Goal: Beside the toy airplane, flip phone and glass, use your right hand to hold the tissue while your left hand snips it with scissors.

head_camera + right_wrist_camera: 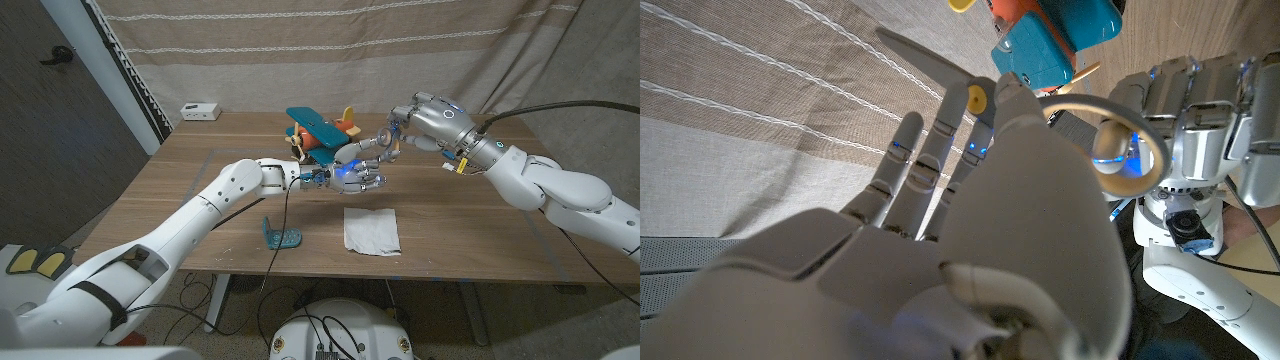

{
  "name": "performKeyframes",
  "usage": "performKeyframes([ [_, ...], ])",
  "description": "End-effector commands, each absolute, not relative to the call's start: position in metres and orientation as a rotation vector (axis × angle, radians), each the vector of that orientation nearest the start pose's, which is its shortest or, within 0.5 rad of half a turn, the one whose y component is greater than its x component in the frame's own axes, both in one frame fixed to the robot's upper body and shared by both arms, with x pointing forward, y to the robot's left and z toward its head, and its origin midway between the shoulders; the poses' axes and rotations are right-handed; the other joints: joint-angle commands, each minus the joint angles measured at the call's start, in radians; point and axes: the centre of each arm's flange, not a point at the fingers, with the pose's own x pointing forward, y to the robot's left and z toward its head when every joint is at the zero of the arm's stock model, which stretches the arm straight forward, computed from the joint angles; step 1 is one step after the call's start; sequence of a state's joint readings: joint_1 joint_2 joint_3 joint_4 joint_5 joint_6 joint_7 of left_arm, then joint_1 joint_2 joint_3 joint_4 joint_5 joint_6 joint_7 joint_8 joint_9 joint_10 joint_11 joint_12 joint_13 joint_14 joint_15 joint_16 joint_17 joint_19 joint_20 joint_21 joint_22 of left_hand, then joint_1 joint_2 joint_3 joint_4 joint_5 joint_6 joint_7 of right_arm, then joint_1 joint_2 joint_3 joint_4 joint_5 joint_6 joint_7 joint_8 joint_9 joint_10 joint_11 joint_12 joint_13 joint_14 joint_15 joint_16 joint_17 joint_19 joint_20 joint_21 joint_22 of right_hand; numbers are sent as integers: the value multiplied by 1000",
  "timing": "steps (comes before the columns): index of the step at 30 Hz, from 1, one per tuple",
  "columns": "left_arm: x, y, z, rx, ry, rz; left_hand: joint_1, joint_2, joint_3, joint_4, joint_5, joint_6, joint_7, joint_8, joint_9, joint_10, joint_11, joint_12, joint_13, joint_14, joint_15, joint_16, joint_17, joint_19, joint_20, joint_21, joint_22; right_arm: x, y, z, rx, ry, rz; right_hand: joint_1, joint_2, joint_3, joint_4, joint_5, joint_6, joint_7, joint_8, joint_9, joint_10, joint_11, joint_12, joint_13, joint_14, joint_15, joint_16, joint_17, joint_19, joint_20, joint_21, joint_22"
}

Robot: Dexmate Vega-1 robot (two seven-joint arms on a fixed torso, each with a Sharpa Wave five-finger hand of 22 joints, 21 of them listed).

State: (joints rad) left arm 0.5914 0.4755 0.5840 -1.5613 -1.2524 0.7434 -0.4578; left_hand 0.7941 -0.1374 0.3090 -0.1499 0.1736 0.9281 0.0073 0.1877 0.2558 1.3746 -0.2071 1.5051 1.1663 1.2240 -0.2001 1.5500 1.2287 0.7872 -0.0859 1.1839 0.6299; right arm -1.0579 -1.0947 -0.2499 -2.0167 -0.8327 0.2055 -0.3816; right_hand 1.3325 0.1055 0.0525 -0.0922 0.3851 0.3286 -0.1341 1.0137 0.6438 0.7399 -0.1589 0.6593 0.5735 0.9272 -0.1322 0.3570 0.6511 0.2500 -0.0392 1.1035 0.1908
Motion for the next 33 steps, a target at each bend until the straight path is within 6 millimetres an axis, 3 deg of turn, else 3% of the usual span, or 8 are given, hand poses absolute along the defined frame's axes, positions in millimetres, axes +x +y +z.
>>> performKeyframes([
  [1, 570, 48, -7, -267, 212, -1271, -15, -4, 1, 10, 1, 8, -2, 4, -5, 13, 0, 12, 8, 12, -1, -2, 3, -4, -123, 10, 4, 463, -244, 64, -1727, -1325, -144, 53, 62, 5, -1, 3, 3, -6, 5, 1, 73, -53, 6, 157, 10, -111, -5, 3, -4, -125, 10, -1],
  [14, 571, 42, -5, -248, 226, -1286, -34, -2, 1, 16, 3, 13, -3, 5, -21, 8, 0, 13, 7, 13, -2, -2, 4, -5, -124, 18, -3, 464, -242, 63, -1741, -1327, -141, 52, 62, 5, -2, 3, 5, -5, 8, 0, 74, -53, 5, 156, 10, -111, -8, 4, -6, -125, 12, -1],
  [33, 568, 45, -8, -276, 221, -1221, -4, 14, 27, 2, 9, 49, -12, 19, -23, 16, -1, 20, 7, 17, -2, -1, 3, -6, -126, 29, -10, 465, -248, 65, -1750, -1304, -192, 52, 61, 5, -2, 3, 0, -6, 10, 1, 75, -53, 4, 158, 13, -111, -10, 6, -7, -124, 16, -1],
])
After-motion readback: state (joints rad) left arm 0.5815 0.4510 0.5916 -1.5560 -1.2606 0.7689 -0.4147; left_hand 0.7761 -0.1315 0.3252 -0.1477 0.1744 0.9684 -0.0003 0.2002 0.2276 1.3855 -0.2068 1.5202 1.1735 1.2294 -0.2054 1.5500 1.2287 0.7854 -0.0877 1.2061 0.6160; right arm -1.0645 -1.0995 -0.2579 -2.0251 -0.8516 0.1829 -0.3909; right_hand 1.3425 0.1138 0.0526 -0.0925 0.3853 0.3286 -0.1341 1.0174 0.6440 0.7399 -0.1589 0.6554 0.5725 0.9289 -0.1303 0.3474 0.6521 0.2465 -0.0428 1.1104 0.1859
